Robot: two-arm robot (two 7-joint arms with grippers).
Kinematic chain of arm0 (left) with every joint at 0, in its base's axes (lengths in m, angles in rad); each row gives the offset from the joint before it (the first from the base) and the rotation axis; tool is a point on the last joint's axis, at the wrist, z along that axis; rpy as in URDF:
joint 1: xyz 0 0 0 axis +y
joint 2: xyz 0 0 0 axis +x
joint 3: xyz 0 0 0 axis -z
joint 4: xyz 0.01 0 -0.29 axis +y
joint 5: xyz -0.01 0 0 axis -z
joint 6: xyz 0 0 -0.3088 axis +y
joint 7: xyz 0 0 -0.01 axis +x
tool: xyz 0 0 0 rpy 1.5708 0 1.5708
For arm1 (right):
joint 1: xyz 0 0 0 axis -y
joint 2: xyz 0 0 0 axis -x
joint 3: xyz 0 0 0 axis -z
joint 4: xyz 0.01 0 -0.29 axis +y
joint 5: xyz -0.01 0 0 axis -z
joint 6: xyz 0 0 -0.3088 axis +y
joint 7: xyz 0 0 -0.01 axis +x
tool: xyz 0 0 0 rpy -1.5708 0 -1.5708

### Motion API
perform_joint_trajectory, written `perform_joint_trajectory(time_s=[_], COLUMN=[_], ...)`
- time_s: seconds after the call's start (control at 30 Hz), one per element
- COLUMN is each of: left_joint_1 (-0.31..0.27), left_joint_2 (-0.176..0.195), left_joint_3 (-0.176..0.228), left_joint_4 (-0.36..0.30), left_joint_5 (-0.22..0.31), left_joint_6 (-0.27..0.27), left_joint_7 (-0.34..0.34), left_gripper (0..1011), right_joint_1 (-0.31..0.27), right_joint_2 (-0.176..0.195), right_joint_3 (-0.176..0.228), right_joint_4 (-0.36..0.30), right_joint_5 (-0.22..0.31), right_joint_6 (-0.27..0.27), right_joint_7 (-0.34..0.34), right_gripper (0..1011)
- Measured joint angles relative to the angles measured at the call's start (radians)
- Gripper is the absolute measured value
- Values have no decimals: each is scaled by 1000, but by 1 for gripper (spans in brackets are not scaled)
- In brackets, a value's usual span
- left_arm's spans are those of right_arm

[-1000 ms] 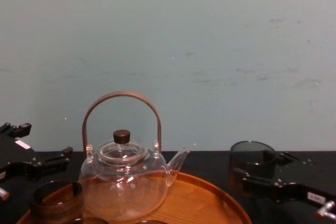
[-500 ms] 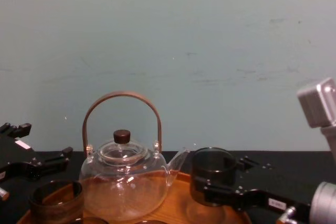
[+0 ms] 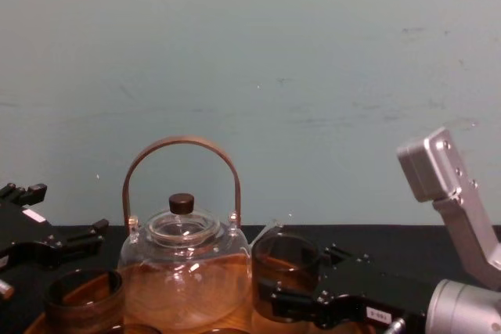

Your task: Pick up the glass from the table and place it on the tray.

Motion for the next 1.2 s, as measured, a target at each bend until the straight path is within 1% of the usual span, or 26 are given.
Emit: perform_joint_trajectory(time_s=[0.47,0.97,1.07,1.13,1.2], left_joint_1=[0,0,0,0,0], left_joint_2=[0,0,0,0,0], left_joint_3=[0,0,0,0,0], left_joint_4=[0,0,0,0,0], left_joint_5=[0,0,0,0,0], left_joint_6=[0,0,0,0,0], left_joint_7=[0,0,0,0,0], left_gripper=[1001,1001,1001,1001,1001], right_joint_1=[7,6,6,6,6], right_joint_2=[-7,-8,-8,-7,-7], right_joint_3=[-12,-12,-12,-12,-12], right_joint_4=[41,41,41,40,40], right_joint_5=[-13,-15,-14,-14,-14], right_joint_6=[-1,-2,-2,-2,-2], right_joint_7=[-8,-9,-8,-8,-8], right_gripper=[899,899,929,989,1002])
